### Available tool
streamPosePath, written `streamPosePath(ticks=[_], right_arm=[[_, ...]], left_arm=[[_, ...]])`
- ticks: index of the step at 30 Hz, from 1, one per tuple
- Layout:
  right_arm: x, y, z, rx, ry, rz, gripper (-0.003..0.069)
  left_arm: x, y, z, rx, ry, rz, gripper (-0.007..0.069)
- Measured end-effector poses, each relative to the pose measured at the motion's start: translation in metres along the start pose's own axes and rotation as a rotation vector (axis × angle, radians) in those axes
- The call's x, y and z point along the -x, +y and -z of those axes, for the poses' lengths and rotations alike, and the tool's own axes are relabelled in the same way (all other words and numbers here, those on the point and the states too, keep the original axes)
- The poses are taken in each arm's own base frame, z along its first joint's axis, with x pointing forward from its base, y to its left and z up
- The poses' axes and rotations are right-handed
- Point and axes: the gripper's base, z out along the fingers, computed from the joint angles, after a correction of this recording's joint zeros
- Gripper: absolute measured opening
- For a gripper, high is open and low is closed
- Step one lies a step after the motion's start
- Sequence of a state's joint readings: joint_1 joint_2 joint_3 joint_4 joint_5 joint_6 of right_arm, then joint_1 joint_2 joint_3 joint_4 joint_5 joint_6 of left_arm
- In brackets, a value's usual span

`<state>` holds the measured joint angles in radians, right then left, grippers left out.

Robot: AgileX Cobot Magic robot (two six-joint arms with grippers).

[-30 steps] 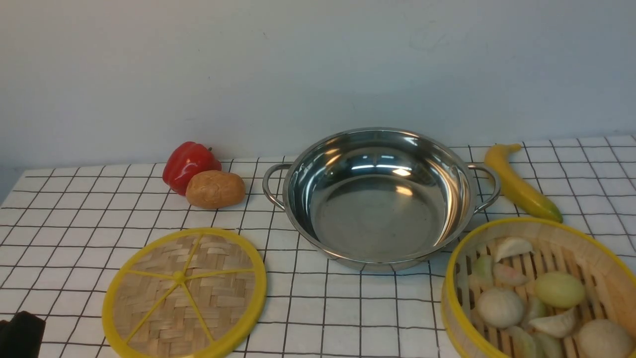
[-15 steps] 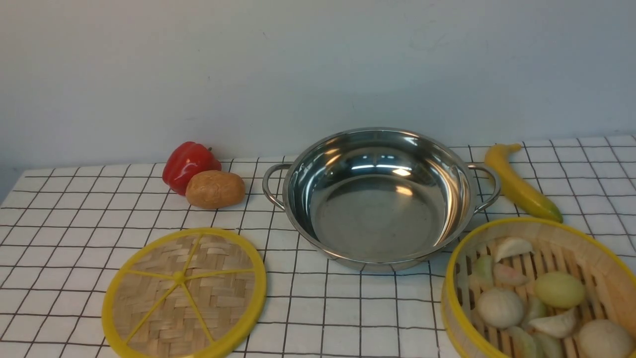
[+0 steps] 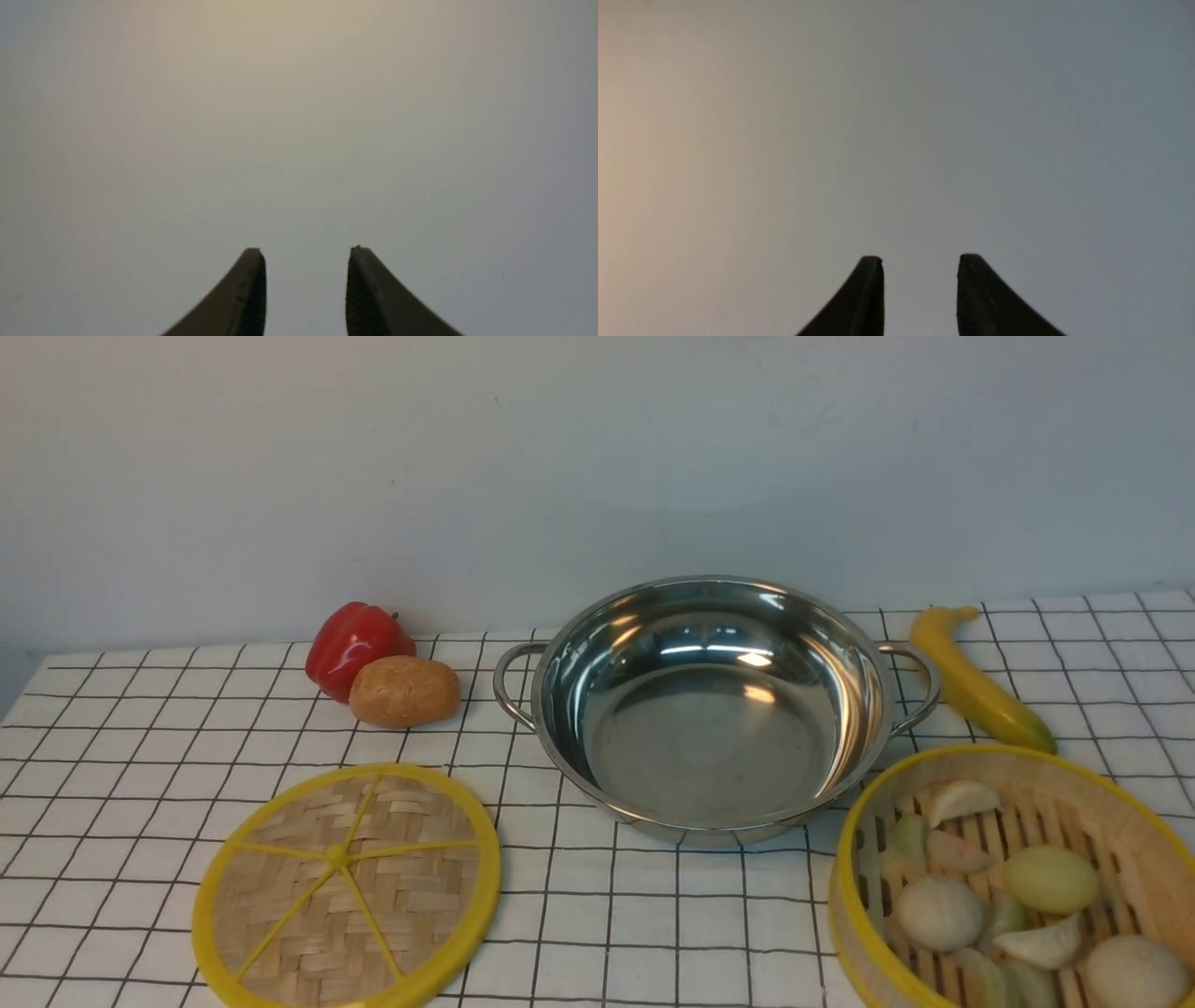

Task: Place the steamer in the pot on the white tablecloth, and put the lid on the steamer.
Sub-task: 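Reach for and grasp the rim of the bamboo steamer holding the buns with the right gripper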

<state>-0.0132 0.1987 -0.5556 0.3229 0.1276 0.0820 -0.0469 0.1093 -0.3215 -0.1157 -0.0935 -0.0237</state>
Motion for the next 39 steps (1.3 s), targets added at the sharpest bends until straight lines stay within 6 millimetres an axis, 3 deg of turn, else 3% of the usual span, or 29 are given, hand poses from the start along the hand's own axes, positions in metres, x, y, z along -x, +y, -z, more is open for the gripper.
streamPosePath(ticks=[5, 9, 10, 13, 16, 27, 33, 39], right_arm=[[-0.019, -0.001, -0.046, -0.101, 0.556, 0.116, 0.0243], [-0.043, -0.012, -0.073, -0.209, 0.900, 0.128, 0.0243], [-0.044, -0.012, -0.072, -0.213, 0.909, 0.128, 0.0243], [-0.079, -0.030, -0.091, -0.308, 1.185, 0.164, 0.0243], [-0.101, -0.042, -0.102, -0.355, 1.314, 0.188, 0.0243], [-0.176, -0.073, -0.132, -0.424, 1.562, 0.182, 0.0243], [-0.204, -0.086, -0.136, -0.449, 1.653, 0.183, 0.0243], [-0.213, -0.100, -0.138, -0.512, 1.650, 0.157, 0.0243]], left_arm=[[-0.018, -0.001, -0.037, 0.012, 0.443, -0.055, 0.0240], [-0.036, -0.001, -0.065, 0.024, 0.732, -0.043, 0.0240], [-0.039, -0.001, -0.067, 0.026, 0.763, -0.042, 0.0240], [-0.057, 0.000, -0.089, 0.034, 0.996, -0.037, 0.0240], [-0.075, 0.002, -0.103, 0.041, 1.158, -0.035, 0.0241], [-0.138, 0.010, -0.123, 0.039, 1.469, -0.056, 0.0241], [-0.147, 0.011, -0.124, 0.023, 1.509, -0.076, 0.0241], [-0.147, 0.011, -0.125, 0.021, 1.505, -0.079, 0.0241]])
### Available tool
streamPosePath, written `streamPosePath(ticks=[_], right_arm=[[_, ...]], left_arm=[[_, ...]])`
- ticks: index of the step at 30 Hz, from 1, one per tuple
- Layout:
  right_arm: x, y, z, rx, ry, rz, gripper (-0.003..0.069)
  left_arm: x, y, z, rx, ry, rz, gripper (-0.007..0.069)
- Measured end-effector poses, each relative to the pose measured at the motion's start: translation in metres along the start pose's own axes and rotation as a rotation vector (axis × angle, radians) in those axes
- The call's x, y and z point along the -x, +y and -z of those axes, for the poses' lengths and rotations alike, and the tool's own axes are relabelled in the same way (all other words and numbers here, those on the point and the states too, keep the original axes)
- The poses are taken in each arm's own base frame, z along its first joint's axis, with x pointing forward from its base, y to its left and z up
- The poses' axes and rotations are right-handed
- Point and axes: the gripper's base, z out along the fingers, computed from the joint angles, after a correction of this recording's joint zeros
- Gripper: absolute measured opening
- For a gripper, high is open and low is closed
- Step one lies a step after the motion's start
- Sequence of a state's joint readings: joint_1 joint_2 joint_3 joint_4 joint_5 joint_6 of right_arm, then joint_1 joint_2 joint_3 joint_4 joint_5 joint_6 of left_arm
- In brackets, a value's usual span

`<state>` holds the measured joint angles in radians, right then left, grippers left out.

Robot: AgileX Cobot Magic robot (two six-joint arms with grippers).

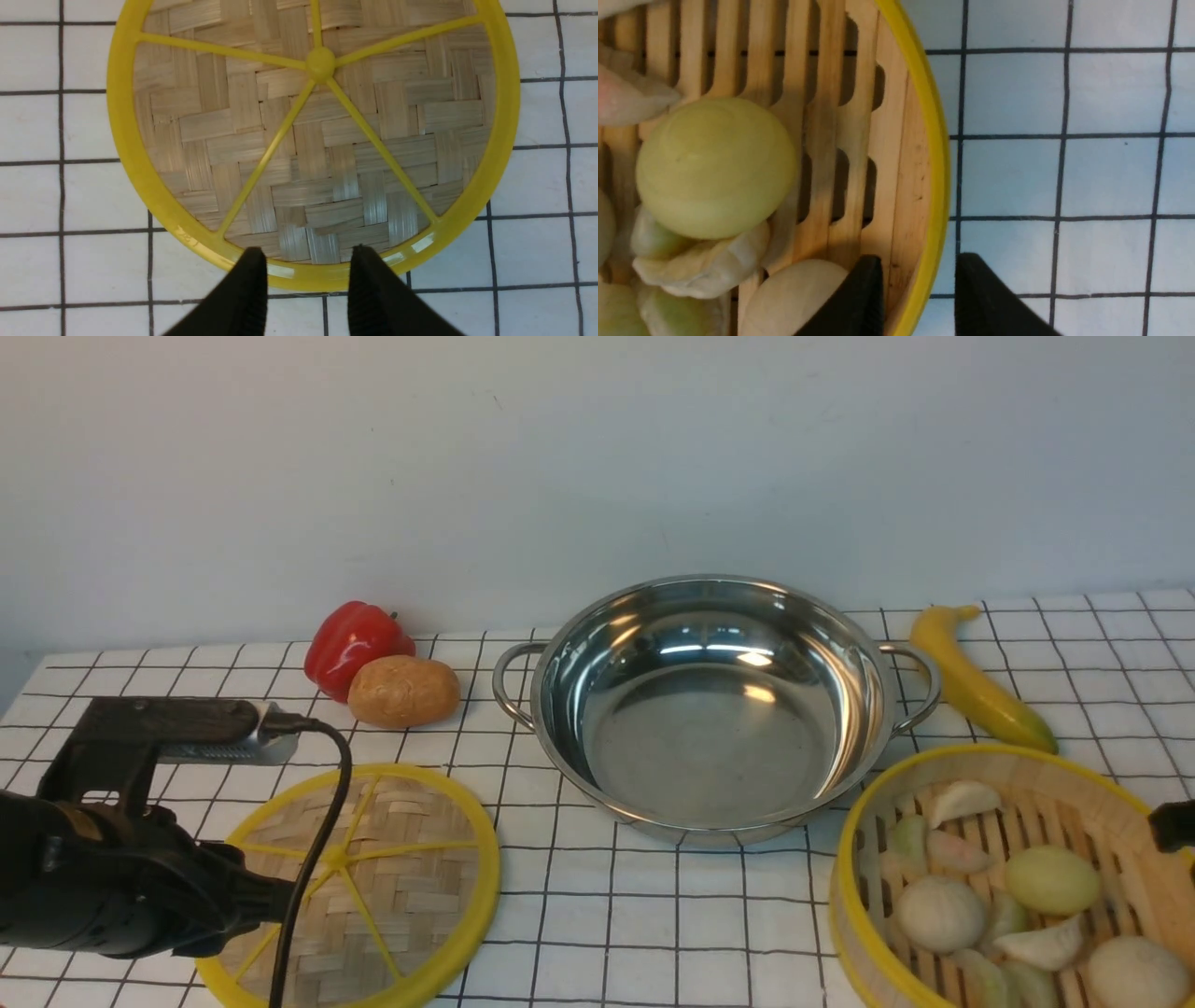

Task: Place the steamer in the pot on the white tablecloth, and put the lid on the steamer.
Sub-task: 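Reach for and grasp the rim of the bamboo steamer holding the buns with the right gripper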

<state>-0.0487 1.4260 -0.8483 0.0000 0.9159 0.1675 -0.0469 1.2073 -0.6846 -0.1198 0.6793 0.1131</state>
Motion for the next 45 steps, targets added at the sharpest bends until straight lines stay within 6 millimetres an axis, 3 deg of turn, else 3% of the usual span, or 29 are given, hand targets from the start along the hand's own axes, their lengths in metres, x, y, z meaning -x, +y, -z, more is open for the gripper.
streamPosePath(ticks=[6, 17, 35, 39, 42, 45], right_arm=[[0.005, -0.021, -0.001, -0.003, -0.024, -0.073, 0.0243], [0.009, -0.012, -0.004, 0.129, -0.042, -0.053, 0.0243], [0.012, -0.015, -0.053, 0.088, 0.100, -0.038, 0.0238], [0.011, -0.015, -0.065, 0.085, 0.136, -0.040, 0.0180], [0.011, -0.015, -0.066, 0.083, 0.140, -0.043, 0.0076], [0.011, -0.017, -0.066, 0.072, 0.147, -0.013, 0.0054]], left_arm=[[0.000, 0.000, 0.000, 0.000, -0.002, -0.001, 0.0241], [0.002, 0.000, 0.000, 0.002, -0.021, -0.001, 0.0241], [0.002, 0.000, 0.000, 0.003, -0.025, -0.002, 0.0241], [0.002, 0.000, 0.000, 0.003, -0.025, -0.002, 0.0241], [0.002, 0.000, 0.000, 0.003, -0.025, -0.002, 0.0241], [0.002, 0.000, 0.000, 0.003, -0.025, -0.002, 0.0241]])
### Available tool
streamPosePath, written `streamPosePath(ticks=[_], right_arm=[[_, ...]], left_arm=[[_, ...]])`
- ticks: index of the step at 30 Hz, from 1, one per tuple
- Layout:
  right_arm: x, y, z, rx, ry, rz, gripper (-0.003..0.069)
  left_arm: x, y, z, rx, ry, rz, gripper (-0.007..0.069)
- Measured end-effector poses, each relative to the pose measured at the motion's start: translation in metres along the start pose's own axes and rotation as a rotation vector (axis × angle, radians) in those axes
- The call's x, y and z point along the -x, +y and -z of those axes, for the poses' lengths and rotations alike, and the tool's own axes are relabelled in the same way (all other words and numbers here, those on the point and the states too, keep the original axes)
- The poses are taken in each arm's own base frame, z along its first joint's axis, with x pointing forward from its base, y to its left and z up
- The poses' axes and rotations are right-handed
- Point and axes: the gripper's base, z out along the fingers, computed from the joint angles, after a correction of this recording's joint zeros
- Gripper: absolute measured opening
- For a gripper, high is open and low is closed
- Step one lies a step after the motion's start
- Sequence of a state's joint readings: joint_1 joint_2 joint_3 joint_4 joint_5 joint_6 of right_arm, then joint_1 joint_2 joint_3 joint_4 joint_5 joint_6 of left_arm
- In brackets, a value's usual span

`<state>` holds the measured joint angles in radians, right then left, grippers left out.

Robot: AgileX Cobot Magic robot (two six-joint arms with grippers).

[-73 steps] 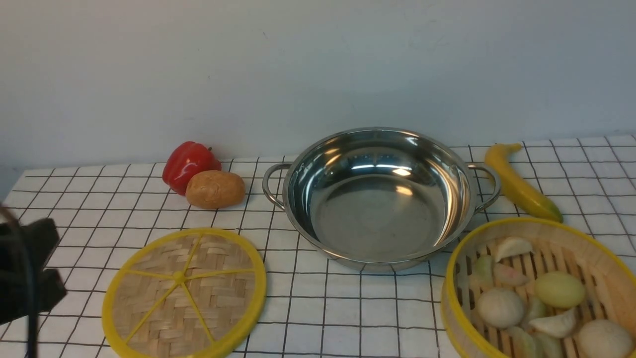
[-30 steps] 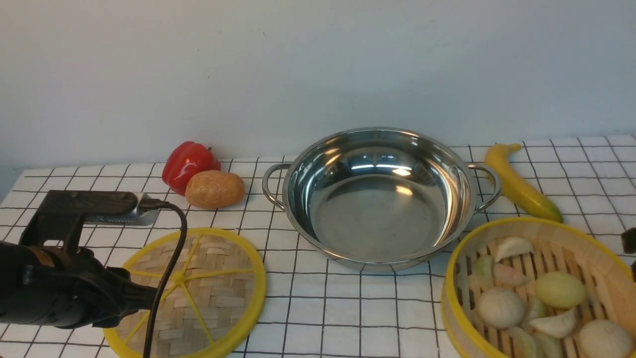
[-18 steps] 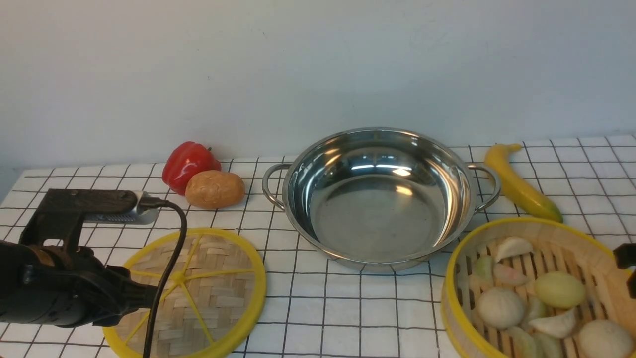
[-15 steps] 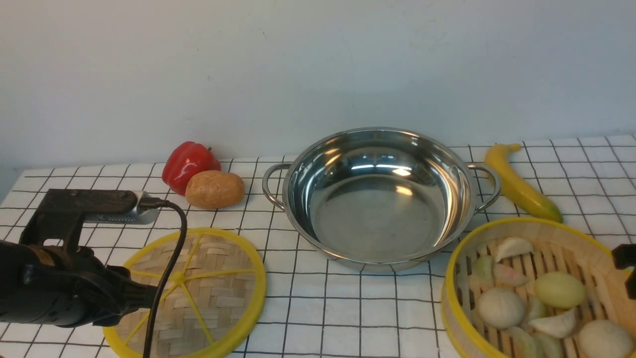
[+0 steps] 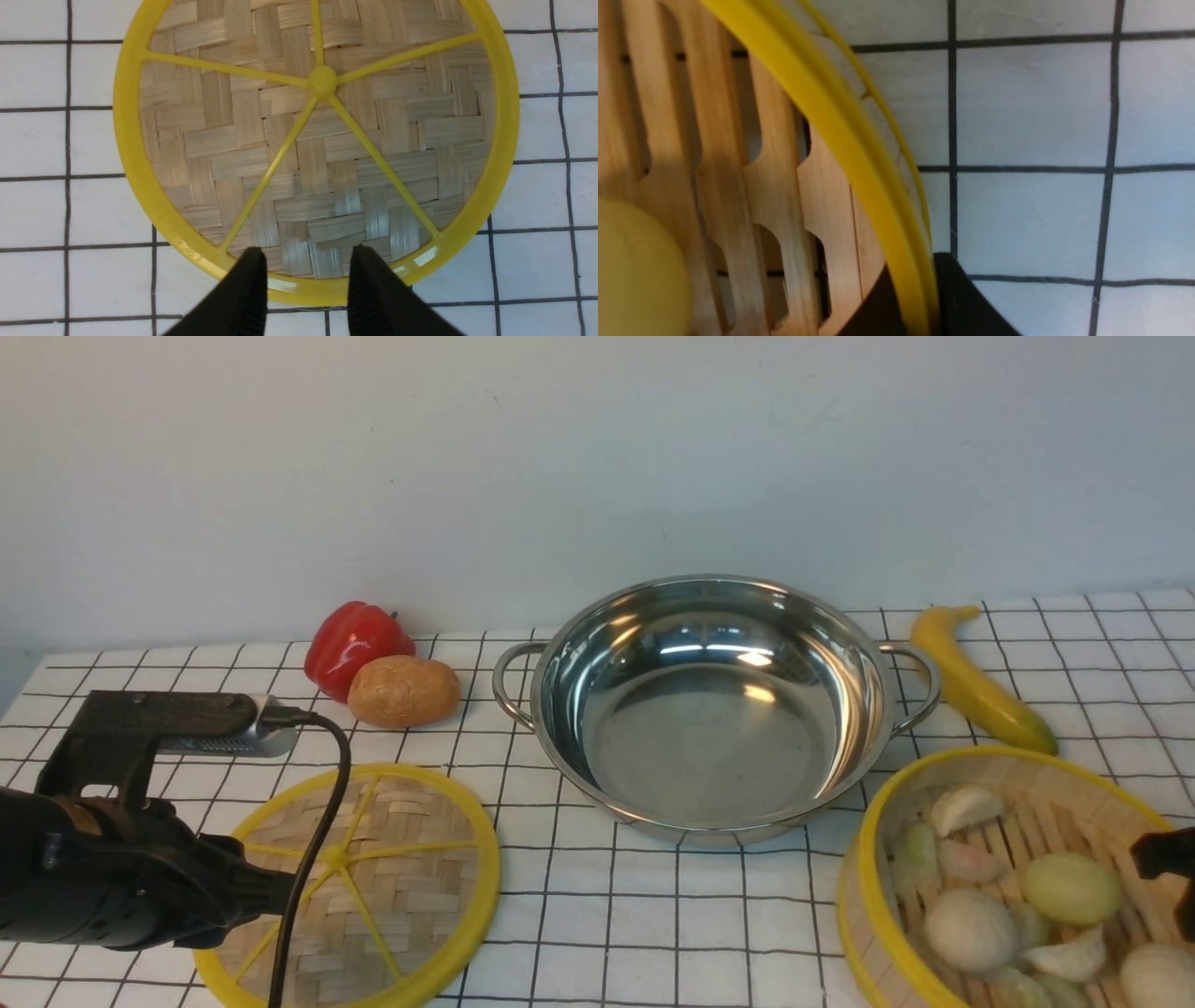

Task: Place the steamer in the pot on the white tablecloth, and put the lid on the steamer.
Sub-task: 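Reach for and grasp the rim of the bamboo steamer holding the buns with the right gripper, then place the bamboo steamer basket of food into the steel pot with the right gripper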

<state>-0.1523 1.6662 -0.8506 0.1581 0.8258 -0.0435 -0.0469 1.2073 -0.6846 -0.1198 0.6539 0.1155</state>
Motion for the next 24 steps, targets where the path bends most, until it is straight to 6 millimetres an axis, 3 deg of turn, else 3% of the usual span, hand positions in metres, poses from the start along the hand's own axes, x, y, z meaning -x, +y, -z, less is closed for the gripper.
streamPosePath(ticks=[9, 17, 24], right_arm=[[-0.001, -0.001, 0.007, -0.024, 0.057, 0.032, 0.0054], [-0.001, 0.005, 0.067, -0.013, 0.011, 0.052, 0.0054], [0.002, 0.020, 0.096, 0.071, -0.040, 0.059, 0.0054]], left_arm=[[0.000, 0.000, 0.000, -0.001, 0.000, 0.001, 0.0241], [0.000, 0.000, 0.000, -0.001, 0.000, 0.001, 0.0241], [0.000, 0.000, 0.000, -0.001, 0.000, 0.001, 0.0241]])
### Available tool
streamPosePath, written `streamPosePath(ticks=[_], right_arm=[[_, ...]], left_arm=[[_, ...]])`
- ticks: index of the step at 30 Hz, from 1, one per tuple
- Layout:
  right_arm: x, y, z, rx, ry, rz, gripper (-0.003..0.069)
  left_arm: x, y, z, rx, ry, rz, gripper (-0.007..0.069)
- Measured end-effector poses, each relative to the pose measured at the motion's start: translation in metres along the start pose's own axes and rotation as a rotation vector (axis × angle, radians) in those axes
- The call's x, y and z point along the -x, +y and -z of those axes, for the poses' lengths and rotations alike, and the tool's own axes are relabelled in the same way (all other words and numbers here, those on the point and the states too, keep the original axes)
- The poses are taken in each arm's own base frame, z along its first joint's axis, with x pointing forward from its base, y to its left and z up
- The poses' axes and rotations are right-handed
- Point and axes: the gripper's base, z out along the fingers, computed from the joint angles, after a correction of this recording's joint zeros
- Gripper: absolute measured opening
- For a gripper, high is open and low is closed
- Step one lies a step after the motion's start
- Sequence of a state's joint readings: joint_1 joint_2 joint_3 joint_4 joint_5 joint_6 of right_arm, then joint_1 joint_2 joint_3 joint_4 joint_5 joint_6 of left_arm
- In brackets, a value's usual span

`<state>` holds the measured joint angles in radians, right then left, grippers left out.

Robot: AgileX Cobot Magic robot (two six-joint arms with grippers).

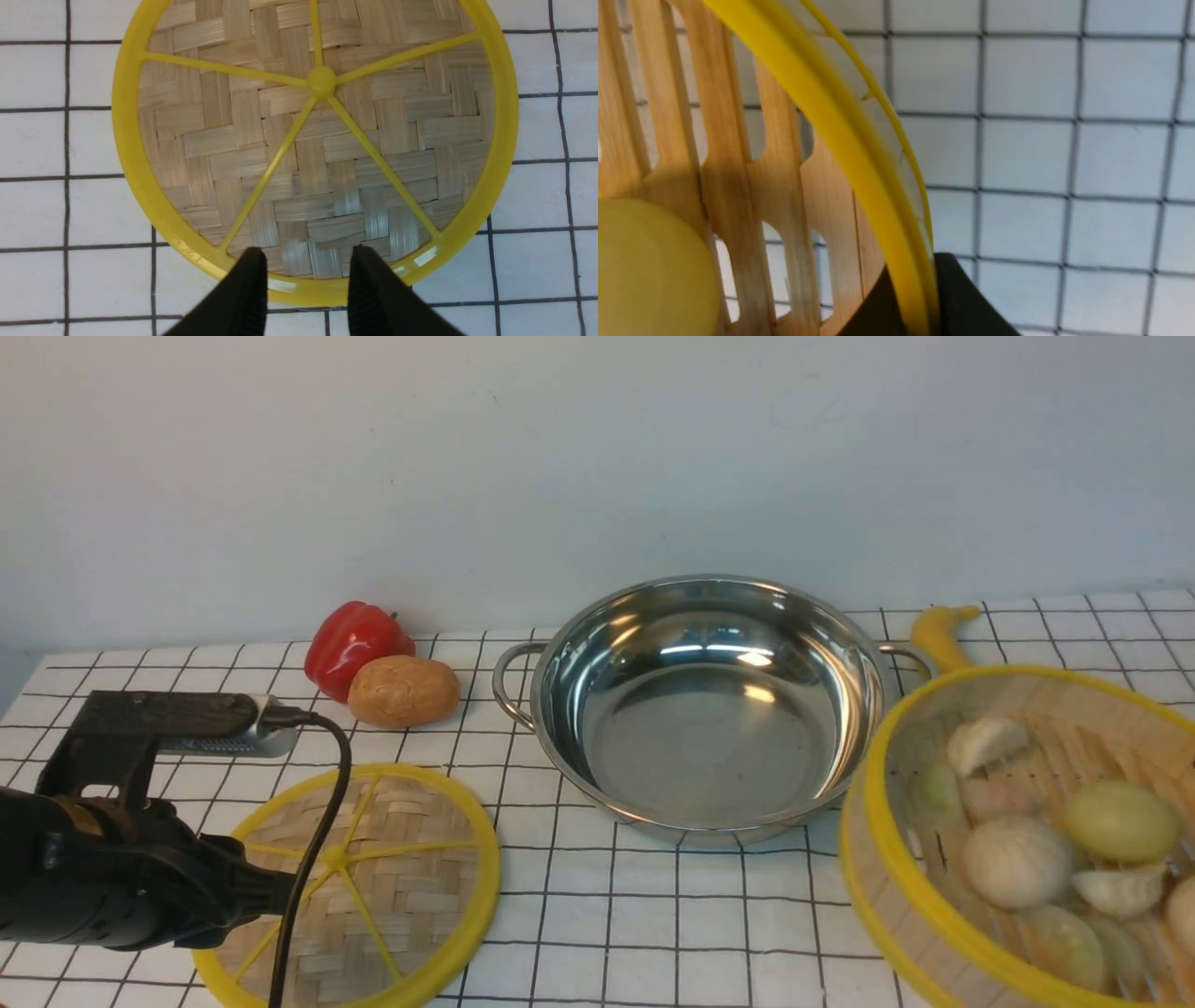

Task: Place the steamer in the pot on the white tablecloth, and put the lid on the steamer.
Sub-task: 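Place the bamboo steamer basket of food into the steel pot with the right gripper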

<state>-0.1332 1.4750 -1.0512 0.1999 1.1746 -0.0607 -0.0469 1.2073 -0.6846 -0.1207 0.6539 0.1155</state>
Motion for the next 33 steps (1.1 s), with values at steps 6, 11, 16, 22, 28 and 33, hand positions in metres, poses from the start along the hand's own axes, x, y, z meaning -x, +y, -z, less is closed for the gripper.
streamPosePath(ticks=[6, 11, 16, 22, 28, 33], right_arm=[[0.032, 0.057, 0.001, 0.044, 0.004, 0.144, 0.0054], [0.076, 0.114, 0.000, 0.036, -0.051, 0.239, 0.0054], [0.122, 0.155, -0.010, 0.060, -0.150, 0.245, 0.0054], [0.152, 0.179, -0.039, 0.085, -0.167, 0.258, 0.0054], [0.161, 0.192, -0.064, 0.092, -0.148, 0.272, 0.0054], [0.162, 0.192, -0.086, 0.056, -0.110, 0.284, 0.0054]], left_arm=[[0.000, 0.000, 0.000, 0.000, 0.000, 0.000, 0.0241], [0.000, 0.000, 0.000, -0.001, 0.001, 0.001, 0.0241], [0.000, 0.000, 0.000, -0.002, 0.004, 0.001, 0.0241], [0.000, 0.000, 0.000, -0.002, 0.004, 0.002, 0.0241], [0.000, -0.001, 0.000, -0.009, 0.003, 0.011, 0.0241], [0.000, -0.001, 0.000, -0.016, 0.002, 0.021, 0.0241]])
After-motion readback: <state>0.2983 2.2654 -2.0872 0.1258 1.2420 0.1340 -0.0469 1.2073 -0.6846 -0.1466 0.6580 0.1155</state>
